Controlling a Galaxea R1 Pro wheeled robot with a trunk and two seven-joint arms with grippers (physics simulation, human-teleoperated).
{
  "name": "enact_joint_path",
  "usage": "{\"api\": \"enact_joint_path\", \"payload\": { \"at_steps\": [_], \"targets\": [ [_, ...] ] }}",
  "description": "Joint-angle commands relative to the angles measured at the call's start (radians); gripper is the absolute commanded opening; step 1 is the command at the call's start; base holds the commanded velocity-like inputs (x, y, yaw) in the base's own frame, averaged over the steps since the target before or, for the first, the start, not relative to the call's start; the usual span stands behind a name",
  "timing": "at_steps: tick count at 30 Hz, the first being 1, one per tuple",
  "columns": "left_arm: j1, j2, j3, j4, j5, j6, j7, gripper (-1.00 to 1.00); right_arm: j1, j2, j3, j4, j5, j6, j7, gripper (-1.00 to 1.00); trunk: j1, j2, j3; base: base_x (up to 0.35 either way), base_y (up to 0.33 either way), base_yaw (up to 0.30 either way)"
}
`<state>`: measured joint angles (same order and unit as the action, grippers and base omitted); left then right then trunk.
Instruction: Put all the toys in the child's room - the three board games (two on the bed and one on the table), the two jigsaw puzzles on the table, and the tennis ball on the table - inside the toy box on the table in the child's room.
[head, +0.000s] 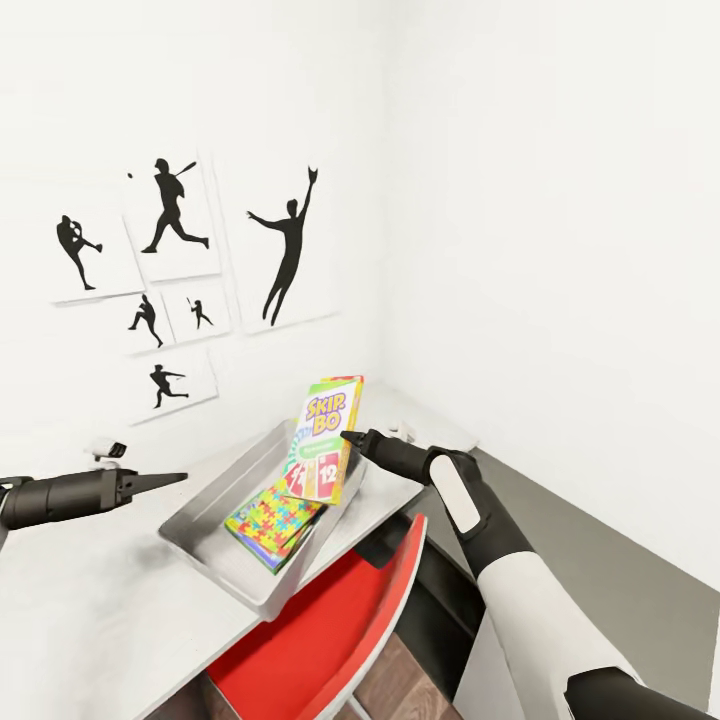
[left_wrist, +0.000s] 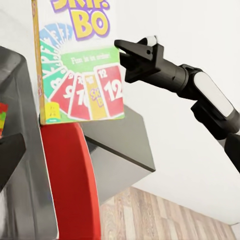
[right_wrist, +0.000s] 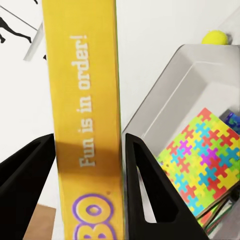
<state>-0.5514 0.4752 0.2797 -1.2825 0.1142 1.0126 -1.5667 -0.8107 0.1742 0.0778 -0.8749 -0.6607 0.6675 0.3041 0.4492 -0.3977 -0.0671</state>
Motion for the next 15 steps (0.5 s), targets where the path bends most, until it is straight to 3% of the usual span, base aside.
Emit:
{"api": "enact_joint_path", "payload": {
  "at_steps": [1,15],
  "targets": [
    [-0.001,0.000,0.003,0.000,-0.001,0.011,-0.004,1.00,-0.001,0.000,-0.001,-0.001,0.000,0.005,0.001,-1.00,0.001,-0.002,-0.002,0.047,0.102,0.002],
    [0.000,0.000,0.010,0.000,-0.003,0.011,-0.004,1.00,-0.001,0.000,-0.001,-0.001,0.000,0.005,0.001,-1.00,0.001,-0.002,-0.002,0.108,0.113,0.000]
  ]
}}
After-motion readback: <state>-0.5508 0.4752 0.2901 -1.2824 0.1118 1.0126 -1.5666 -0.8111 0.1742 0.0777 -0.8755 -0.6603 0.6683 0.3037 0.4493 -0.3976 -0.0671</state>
